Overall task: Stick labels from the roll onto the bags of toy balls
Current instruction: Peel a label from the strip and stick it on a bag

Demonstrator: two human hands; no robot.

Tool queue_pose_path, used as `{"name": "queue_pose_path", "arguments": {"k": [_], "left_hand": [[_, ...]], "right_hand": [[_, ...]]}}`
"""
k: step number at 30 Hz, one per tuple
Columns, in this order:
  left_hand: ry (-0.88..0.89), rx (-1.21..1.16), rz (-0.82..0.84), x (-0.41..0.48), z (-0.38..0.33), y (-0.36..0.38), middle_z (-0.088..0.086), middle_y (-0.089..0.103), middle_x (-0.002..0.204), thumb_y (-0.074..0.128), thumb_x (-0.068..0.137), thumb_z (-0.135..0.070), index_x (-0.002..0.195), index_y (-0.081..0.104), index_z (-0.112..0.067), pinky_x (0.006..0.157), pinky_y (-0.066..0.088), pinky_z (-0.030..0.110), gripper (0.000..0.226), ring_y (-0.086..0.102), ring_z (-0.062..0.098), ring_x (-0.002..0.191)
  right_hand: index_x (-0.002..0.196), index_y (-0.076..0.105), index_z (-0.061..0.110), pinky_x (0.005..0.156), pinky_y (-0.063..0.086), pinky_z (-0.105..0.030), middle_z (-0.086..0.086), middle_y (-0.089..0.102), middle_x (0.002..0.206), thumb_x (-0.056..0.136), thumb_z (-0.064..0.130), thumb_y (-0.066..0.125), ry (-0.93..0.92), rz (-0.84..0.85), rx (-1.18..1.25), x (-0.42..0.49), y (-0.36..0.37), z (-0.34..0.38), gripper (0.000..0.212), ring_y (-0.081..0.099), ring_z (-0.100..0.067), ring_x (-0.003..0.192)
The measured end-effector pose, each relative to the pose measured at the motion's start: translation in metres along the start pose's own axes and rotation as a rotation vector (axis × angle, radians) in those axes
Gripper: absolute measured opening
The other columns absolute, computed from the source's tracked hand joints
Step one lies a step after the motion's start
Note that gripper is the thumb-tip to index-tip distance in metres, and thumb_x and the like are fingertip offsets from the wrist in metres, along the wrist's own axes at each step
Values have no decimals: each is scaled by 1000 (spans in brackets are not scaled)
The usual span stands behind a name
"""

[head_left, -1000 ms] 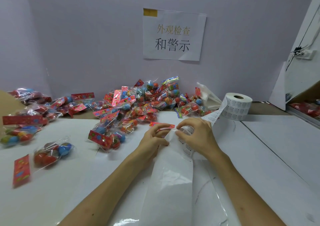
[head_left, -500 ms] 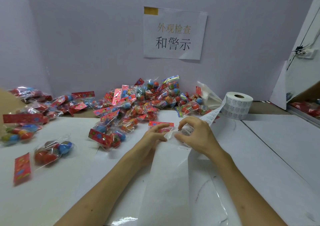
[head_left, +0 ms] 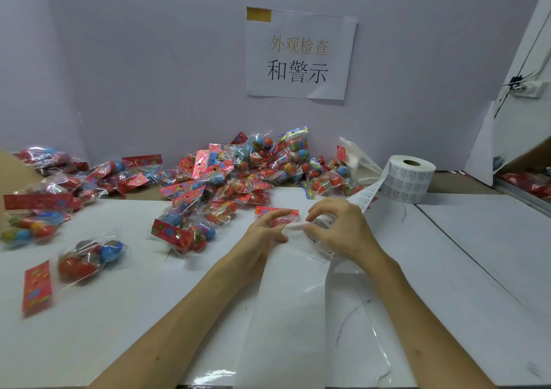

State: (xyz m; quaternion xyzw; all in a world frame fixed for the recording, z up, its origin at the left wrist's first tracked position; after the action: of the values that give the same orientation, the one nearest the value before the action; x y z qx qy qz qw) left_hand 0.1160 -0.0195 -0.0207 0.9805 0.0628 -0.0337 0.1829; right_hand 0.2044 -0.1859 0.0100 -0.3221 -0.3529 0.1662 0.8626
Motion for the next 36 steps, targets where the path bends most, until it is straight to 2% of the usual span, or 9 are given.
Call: {"name": "queue_pose_path", "arguments": {"k": [6, 11, 15, 20, 29, 33, 36], "left_hand": [[2, -2, 2, 0, -1, 1, 22, 67, 128, 57, 62, 5, 129, 65, -14, 70, 60, 36, 70, 71, 35, 96], [2, 21, 10, -1, -1, 1, 21, 69, 124, 57, 64, 6, 127, 66, -16, 68, 60, 36, 68, 72, 34, 92], [0, 42, 32, -1, -1, 1, 16, 71, 125, 55, 71, 12, 127, 67, -17, 71, 61, 36, 64, 74, 34, 99], [2, 99, 62, -1, 1, 3, 12, 74, 119, 45, 81, 20, 130, 63, -17, 68, 61, 35, 64, 75, 32, 95], [20, 151, 111, 1, 3, 3, 11, 73, 124, 54, 70, 11, 134, 58, -17, 79, 60, 39, 70, 71, 34, 105], [38, 151, 94, 3, 5, 3, 10, 72, 124, 60, 66, 9, 131, 61, -16, 80, 58, 34, 69, 70, 26, 110], [66, 204, 90, 4, 6, 3, 3, 71, 129, 63, 77, 15, 132, 61, -16, 85, 57, 30, 63, 64, 17, 122]], "right_hand": [[76, 77, 31, 85, 48, -21, 19, 70, 90, 77, 28, 86, 9, 4, 28, 1, 0, -3, 9, 62, 0, 96], [80, 79, 27, 85, 48, -22, 17, 71, 91, 81, 25, 82, 20, -1, 28, 1, 0, -5, 4, 62, 0, 94], [84, 80, 25, 78, 44, -15, 15, 72, 90, 84, 28, 78, 42, -6, 15, 1, 0, -5, 3, 61, 2, 91], [81, 79, 27, 81, 50, -27, 12, 73, 87, 84, 28, 76, 89, -10, 6, 1, -2, -5, 5, 63, -4, 89], [84, 77, 26, 76, 55, -26, 10, 74, 87, 87, 27, 74, 122, -18, 9, 2, -2, -6, 5, 67, -5, 83], [84, 77, 25, 74, 56, -27, 15, 72, 81, 89, 27, 72, 151, -53, -38, 0, -4, -9, 7, 67, -4, 79], [84, 75, 26, 70, 54, -27, 15, 72, 79, 90, 27, 70, 180, -120, -70, 0, -7, -11, 8, 66, -5, 77]]}}
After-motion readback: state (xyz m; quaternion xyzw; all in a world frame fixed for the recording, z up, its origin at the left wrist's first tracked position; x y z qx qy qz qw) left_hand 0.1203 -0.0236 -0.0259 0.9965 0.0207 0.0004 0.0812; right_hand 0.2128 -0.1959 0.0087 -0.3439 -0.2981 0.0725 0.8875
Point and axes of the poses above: each hand's wrist, its own x-axis towards the middle knuckle, its own y-axis out of the palm, z = x × y, the point moved 2 cm from there along x, towards the middle knuckle
